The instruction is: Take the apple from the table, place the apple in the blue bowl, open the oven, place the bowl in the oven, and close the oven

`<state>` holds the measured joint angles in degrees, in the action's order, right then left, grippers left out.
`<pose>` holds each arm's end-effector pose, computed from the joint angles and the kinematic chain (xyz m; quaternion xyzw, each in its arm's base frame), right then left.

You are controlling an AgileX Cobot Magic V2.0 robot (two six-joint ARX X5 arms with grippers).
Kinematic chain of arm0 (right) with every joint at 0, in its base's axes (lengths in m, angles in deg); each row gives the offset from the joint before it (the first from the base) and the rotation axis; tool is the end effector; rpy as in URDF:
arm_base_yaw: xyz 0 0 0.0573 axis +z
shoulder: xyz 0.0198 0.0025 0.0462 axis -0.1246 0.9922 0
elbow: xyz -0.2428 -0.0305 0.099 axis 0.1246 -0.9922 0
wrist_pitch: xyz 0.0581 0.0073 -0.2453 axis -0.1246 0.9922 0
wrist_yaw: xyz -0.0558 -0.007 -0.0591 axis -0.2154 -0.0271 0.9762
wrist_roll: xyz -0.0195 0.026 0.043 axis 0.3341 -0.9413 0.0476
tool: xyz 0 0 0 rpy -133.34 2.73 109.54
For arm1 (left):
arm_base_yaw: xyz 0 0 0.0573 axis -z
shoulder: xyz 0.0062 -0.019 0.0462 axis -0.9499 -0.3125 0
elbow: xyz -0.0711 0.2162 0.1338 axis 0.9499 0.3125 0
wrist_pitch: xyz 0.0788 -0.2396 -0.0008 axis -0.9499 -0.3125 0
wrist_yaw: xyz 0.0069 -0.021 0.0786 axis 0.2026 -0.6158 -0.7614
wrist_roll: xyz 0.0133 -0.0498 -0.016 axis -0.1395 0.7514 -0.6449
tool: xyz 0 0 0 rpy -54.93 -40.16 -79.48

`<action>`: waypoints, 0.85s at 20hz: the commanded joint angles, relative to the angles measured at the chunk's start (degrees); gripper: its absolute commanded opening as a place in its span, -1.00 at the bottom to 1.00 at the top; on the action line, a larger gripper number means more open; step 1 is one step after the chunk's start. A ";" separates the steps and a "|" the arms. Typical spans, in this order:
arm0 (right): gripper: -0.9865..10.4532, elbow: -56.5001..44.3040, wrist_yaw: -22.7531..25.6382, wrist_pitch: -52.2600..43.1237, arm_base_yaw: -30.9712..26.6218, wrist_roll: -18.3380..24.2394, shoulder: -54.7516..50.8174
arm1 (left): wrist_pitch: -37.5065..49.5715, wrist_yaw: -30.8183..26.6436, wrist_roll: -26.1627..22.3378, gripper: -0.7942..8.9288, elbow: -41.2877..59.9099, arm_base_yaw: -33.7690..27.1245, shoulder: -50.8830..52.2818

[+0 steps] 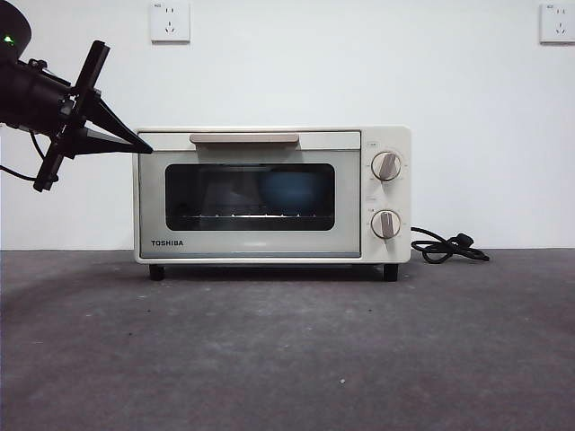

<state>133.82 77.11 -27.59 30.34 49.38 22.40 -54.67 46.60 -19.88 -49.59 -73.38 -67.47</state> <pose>0.0979 0.0752 0.3863 -0.0022 0.2580 0.2929 0.9207 0.3690 -0.0128 0.2413 -0.4152 0.3729 -0.3035 0.7723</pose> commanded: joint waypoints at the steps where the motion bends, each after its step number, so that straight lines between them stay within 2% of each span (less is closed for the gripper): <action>1: -0.83 -0.22 1.36 -0.17 0.04 -0.66 -0.02 | 0.37 1.22 0.48 -0.85 -0.48 0.17 -0.22; 6: -0.83 -0.22 5.64 0.68 0.04 -0.83 -0.04 | -0.59 5.03 0.20 -0.85 -0.48 0.15 0.48; 9: -0.83 -0.22 7.67 1.79 0.04 -0.81 -0.09 | -4.11 5.60 -3.32 -0.85 -0.48 0.17 2.47; 13: -0.82 -0.22 11.82 5.29 0.04 -0.87 -0.09 | -13.03 4.48 -11.56 -0.85 -0.48 0.17 7.19; 17: -0.83 -0.22 17.59 8.57 0.04 -1.05 -0.09 | -26.21 -0.15 -23.69 -0.85 -0.48 0.15 14.49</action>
<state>133.82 94.43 -18.63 30.34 48.99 22.40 -79.35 46.66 -35.72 -49.83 -73.35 -53.53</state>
